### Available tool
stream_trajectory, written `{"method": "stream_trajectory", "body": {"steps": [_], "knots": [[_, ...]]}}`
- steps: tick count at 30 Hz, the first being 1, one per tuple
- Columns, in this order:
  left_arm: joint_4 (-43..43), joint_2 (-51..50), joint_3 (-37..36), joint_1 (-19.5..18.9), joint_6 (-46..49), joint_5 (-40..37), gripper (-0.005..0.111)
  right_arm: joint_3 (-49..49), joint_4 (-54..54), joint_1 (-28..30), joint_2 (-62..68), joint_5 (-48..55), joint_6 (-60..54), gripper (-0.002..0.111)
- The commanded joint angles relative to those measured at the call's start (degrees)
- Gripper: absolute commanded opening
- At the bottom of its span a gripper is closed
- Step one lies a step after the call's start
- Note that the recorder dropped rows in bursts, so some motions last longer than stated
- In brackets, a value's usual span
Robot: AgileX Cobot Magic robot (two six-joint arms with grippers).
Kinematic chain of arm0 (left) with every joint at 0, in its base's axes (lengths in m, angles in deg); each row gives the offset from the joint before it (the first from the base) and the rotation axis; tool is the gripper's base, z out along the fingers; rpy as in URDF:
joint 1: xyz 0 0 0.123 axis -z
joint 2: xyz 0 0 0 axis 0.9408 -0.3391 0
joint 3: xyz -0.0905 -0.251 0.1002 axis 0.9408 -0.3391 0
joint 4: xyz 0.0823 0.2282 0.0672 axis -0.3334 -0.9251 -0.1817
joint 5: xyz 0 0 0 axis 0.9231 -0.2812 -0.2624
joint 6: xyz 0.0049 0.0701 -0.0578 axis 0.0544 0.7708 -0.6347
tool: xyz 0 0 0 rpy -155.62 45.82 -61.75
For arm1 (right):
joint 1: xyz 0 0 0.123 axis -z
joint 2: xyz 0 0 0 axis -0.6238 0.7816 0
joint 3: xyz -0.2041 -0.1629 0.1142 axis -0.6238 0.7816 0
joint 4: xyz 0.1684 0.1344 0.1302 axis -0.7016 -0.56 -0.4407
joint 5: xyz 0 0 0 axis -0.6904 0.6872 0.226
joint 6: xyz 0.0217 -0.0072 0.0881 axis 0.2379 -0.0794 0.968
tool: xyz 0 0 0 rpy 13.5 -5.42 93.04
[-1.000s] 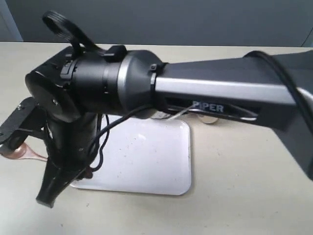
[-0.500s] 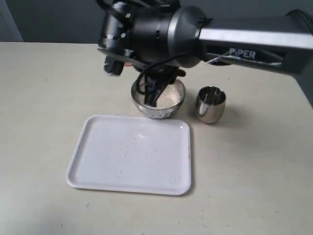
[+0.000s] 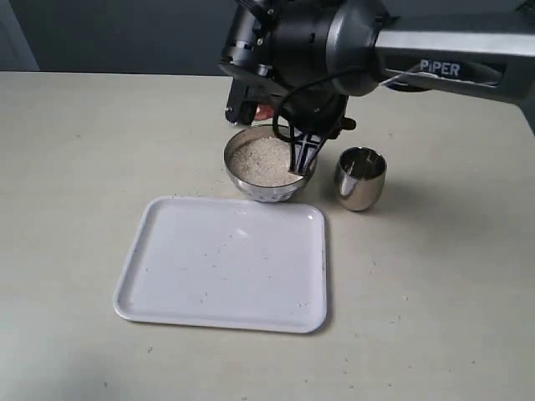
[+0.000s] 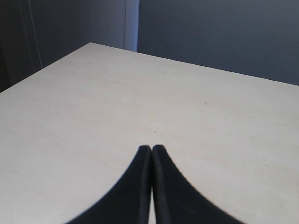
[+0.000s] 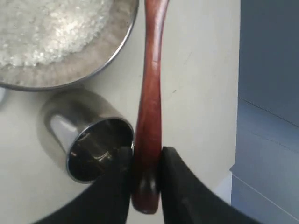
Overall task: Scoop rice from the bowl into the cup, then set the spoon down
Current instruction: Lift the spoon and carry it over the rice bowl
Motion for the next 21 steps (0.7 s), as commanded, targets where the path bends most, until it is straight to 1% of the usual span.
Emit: {"method": "stream_trajectory", "body": {"steps": [1, 7, 14, 21], "knots": [[0.0, 0.0, 0.2, 0.2, -0.4, 0.5, 0.001, 4.1, 3.7, 0.2, -0.6, 0.2, -0.8, -0.001], [0.0, 0.0, 0.2, 0.2, -0.4, 0.5, 0.001, 6.9, 8.7, 0.1, -0.6, 0.2, -1.9, -0.001], [0.0, 0.0, 0.2, 0.2, -0.4, 0.5, 0.001, 7.1, 8.5, 0.0, -0.6, 0.2, -3.4, -0.001], [0.0, 0.0, 0.2, 0.2, -0.4, 0.5, 0.001, 7.1, 8.5, 0.0, 2.6, 0.2, -3.4, -0.001]]}}
